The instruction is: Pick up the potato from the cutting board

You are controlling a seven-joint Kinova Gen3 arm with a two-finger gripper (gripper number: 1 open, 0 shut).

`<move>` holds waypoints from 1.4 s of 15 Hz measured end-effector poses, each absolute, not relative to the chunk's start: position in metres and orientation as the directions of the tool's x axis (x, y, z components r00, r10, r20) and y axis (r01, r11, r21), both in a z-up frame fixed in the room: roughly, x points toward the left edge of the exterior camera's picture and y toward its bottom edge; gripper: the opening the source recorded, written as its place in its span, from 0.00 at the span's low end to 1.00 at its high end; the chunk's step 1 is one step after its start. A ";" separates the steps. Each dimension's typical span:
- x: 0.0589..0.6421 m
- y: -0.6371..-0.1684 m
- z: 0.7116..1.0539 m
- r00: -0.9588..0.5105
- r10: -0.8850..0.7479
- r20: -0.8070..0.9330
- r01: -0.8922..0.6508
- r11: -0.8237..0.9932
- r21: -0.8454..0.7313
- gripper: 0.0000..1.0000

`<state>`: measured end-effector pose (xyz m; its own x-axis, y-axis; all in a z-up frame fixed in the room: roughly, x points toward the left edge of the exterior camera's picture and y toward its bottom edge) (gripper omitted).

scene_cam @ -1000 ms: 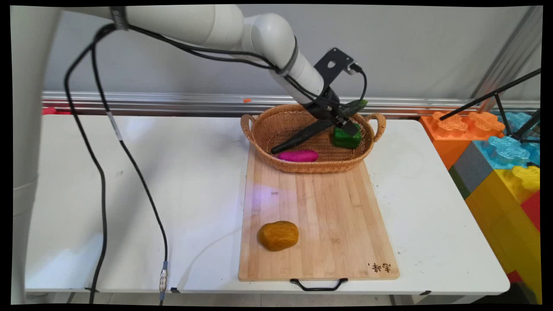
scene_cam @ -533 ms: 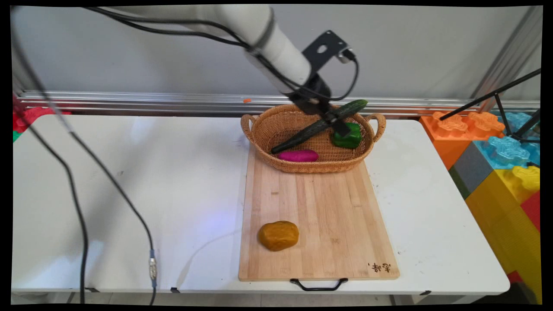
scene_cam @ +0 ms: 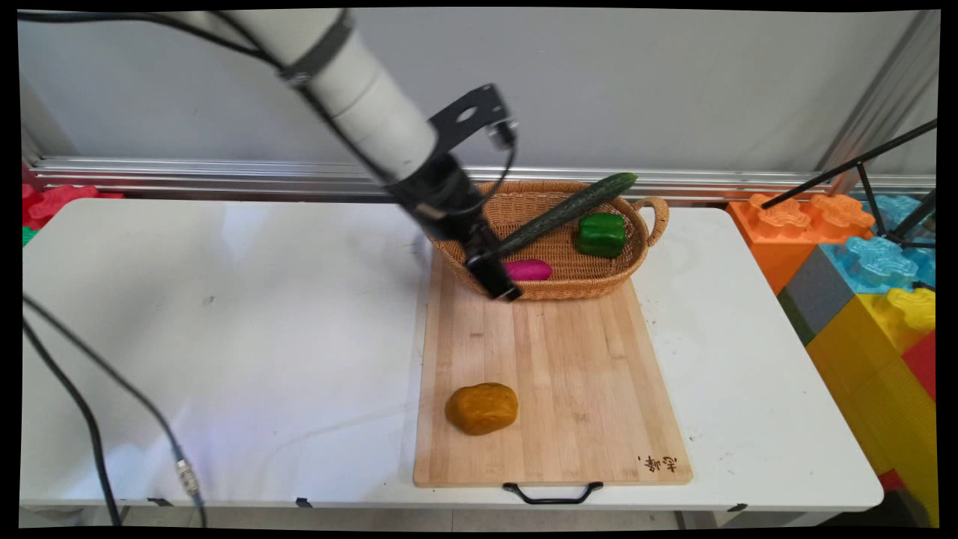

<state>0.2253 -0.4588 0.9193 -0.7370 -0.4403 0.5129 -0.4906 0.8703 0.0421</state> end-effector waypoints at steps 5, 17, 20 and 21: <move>0.248 -0.423 0.904 -0.776 -0.410 0.479 -0.424 0.902 0.086 1.00; 0.233 -0.382 0.828 -0.778 -0.450 0.438 -0.447 0.887 0.118 1.00; 0.219 -0.378 0.806 -0.762 -0.470 0.445 -0.464 0.876 0.132 1.00; 0.214 -0.377 0.799 -0.759 -0.474 0.446 -0.466 0.874 0.137 1.00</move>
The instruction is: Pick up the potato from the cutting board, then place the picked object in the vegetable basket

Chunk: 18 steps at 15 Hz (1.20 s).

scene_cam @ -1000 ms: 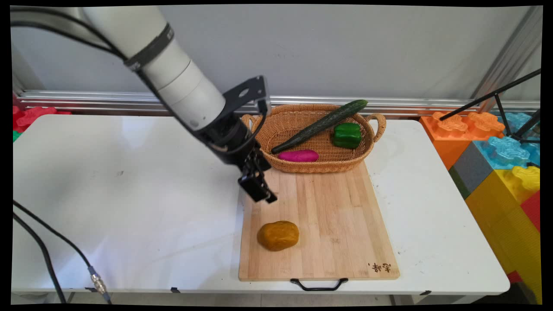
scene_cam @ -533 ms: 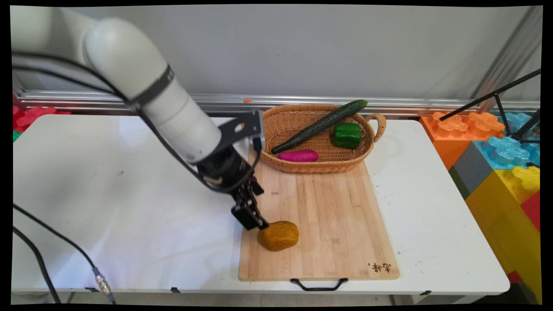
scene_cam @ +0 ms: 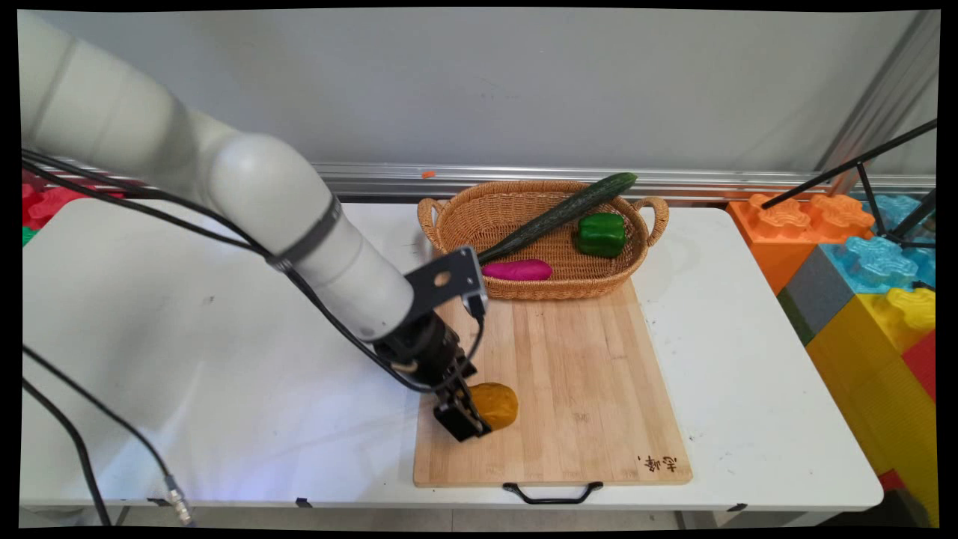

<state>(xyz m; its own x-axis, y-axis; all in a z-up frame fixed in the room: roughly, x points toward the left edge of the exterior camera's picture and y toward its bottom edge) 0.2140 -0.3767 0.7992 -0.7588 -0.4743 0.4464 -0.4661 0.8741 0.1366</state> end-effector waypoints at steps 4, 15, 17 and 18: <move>0.201 -0.375 0.779 -0.765 -0.458 0.453 -0.453 0.882 0.128 0.00; 0.199 -0.386 0.812 -0.767 -0.449 0.459 -0.461 0.882 0.093 0.00; 0.195 -0.397 0.832 -0.749 -0.460 0.477 -0.480 0.873 0.088 0.00; 0.193 -0.402 0.838 -0.742 -0.465 0.484 -0.488 0.869 0.086 0.00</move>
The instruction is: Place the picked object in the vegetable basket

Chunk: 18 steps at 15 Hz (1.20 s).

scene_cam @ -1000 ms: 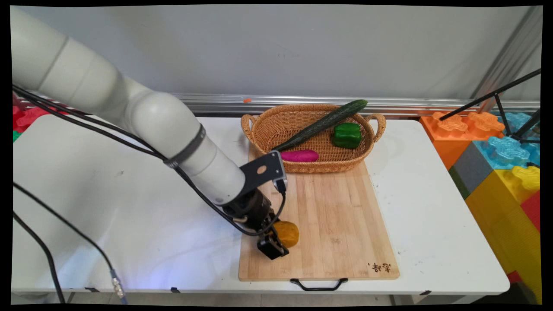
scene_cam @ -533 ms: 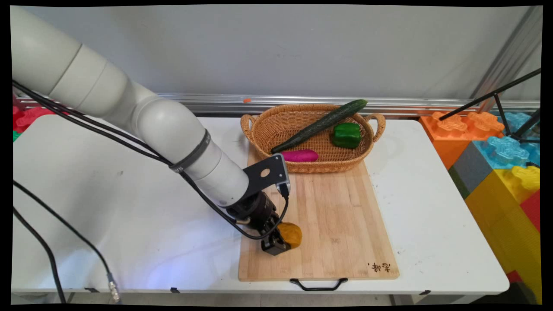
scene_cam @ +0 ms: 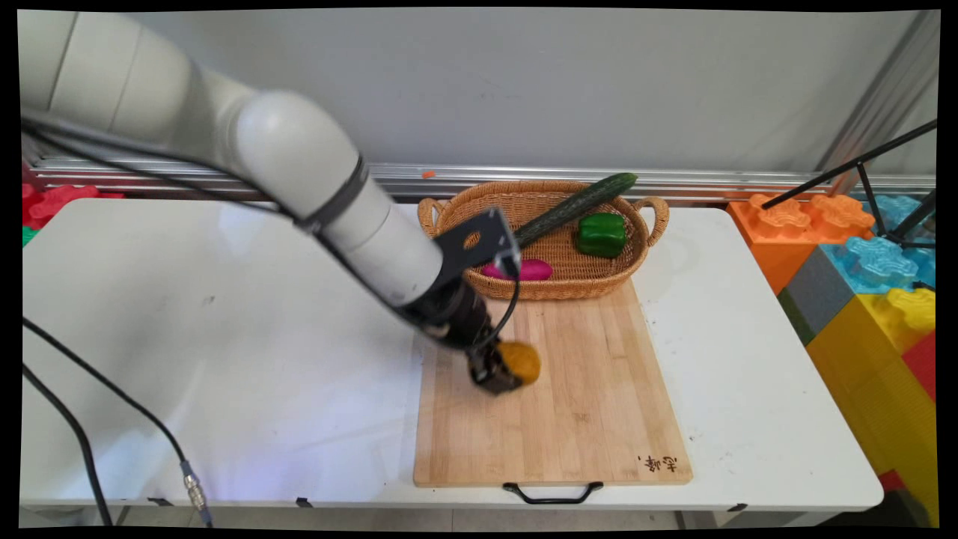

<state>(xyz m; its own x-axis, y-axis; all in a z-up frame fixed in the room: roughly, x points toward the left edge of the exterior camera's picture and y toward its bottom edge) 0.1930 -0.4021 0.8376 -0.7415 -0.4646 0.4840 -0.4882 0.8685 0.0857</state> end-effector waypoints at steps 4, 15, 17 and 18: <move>0.188 -0.447 0.865 -0.669 -0.510 0.540 -0.576 0.816 0.058 0.00; 0.172 -0.562 0.830 -0.469 -0.624 0.625 -0.777 0.628 0.044 0.00; 0.168 -0.573 0.817 -0.452 -0.634 0.628 -0.791 0.611 0.048 0.00; 0.166 -0.578 0.812 -0.444 -0.637 0.630 -0.796 0.603 0.049 0.00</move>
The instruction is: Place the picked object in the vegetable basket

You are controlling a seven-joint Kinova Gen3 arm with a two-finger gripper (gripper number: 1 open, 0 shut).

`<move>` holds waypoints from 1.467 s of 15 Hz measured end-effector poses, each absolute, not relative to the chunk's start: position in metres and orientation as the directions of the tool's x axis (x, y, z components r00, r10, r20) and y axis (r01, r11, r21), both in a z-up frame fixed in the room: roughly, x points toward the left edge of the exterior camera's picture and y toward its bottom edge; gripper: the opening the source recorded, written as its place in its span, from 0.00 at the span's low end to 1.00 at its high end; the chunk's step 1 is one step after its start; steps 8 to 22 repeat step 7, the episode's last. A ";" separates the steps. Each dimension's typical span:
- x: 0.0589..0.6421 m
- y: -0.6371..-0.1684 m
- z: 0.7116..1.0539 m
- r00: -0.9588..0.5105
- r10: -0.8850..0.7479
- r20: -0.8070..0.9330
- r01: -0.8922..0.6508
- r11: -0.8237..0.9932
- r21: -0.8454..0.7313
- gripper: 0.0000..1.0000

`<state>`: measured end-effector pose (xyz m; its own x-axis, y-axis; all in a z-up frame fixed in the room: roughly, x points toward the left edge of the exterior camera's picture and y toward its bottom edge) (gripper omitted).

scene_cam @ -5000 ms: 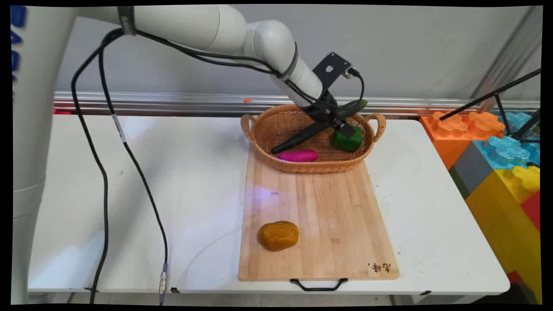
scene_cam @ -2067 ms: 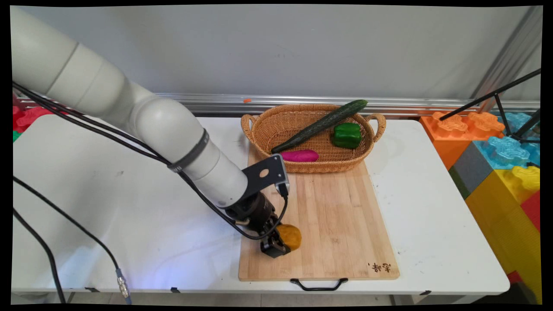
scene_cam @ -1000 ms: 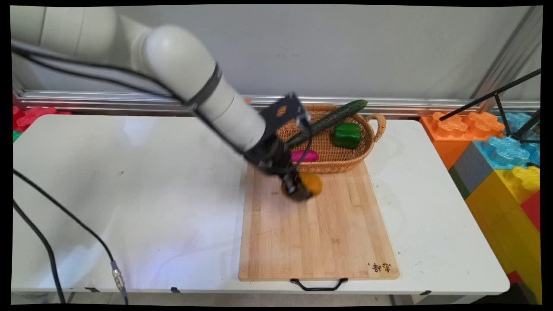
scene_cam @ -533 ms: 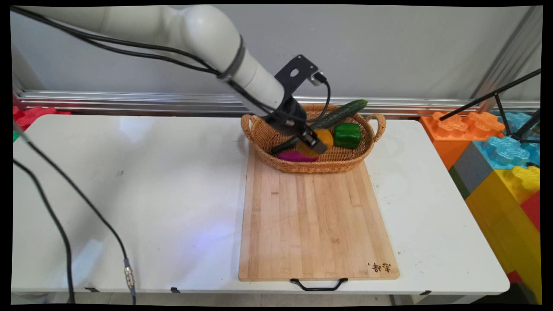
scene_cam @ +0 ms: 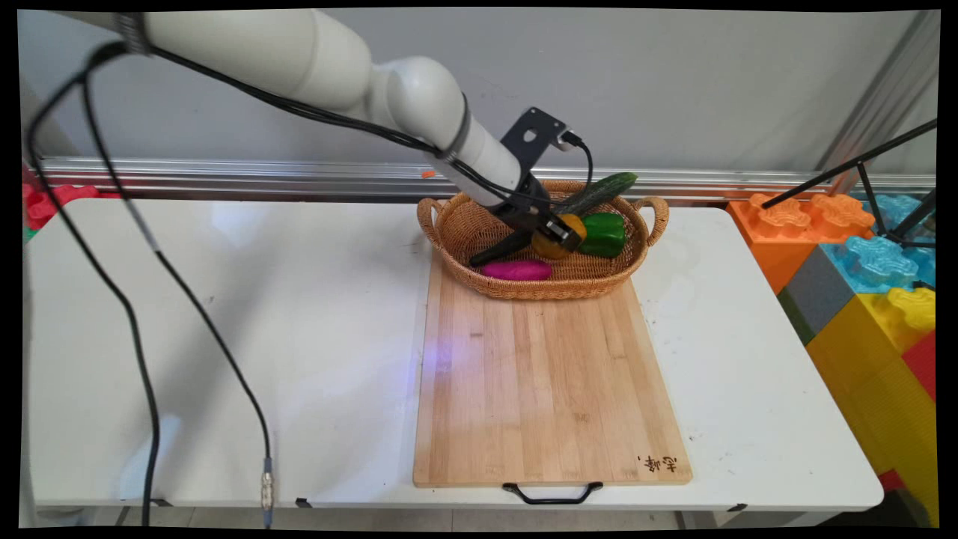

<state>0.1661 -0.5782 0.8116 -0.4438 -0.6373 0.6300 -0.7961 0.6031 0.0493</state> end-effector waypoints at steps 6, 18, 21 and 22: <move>0.155 -0.598 0.795 -0.422 -0.640 0.642 -0.809 0.586 0.052 1.00; 0.152 -0.600 0.796 -0.424 -0.636 0.644 -0.807 0.589 0.051 1.00; 0.152 -0.600 0.796 -0.424 -0.636 0.644 -0.807 0.589 0.051 1.00; 0.152 -0.600 0.796 -0.424 -0.636 0.644 -0.807 0.589 0.051 1.00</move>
